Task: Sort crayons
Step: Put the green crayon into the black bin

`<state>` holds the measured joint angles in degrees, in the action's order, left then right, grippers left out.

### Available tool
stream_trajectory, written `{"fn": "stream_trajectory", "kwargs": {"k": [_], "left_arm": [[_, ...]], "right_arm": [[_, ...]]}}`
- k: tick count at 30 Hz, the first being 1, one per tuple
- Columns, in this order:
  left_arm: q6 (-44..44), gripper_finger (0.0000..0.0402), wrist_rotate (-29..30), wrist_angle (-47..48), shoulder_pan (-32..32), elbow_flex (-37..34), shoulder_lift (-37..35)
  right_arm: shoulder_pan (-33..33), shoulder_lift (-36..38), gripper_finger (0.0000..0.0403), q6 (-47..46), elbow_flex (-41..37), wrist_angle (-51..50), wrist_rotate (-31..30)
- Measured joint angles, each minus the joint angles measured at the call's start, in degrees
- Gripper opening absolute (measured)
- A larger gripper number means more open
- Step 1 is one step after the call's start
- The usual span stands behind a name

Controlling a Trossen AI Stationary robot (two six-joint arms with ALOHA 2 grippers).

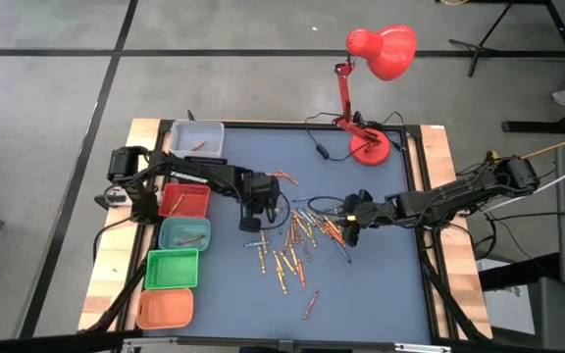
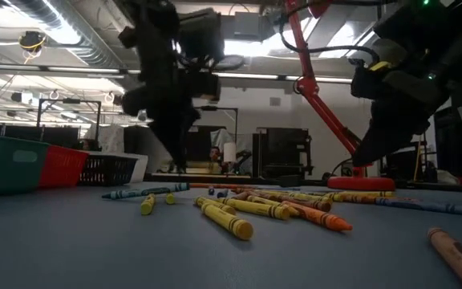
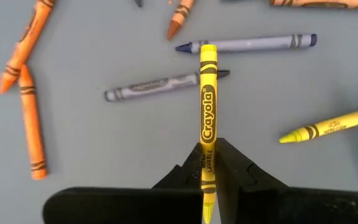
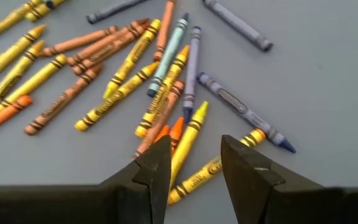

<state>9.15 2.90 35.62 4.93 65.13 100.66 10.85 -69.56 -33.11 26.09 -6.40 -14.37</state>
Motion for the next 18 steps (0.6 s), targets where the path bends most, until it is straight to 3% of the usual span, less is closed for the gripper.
{"fn": "stream_trajectory", "kwargs": {"k": [12,18], "left_arm": [[0.76,0.0,-0.28,17.05,0.24,9.87,-0.25],[1.78,0.0,-0.34,22.77,2.66,9.61,-5.26]], "right_arm": [[0.0,-0.02,0.0138,-0.08,0.0,-1.52,-1.53],[0.0,-0.02,0.0138,-0.08,0.0,-1.52,-1.53]]}}
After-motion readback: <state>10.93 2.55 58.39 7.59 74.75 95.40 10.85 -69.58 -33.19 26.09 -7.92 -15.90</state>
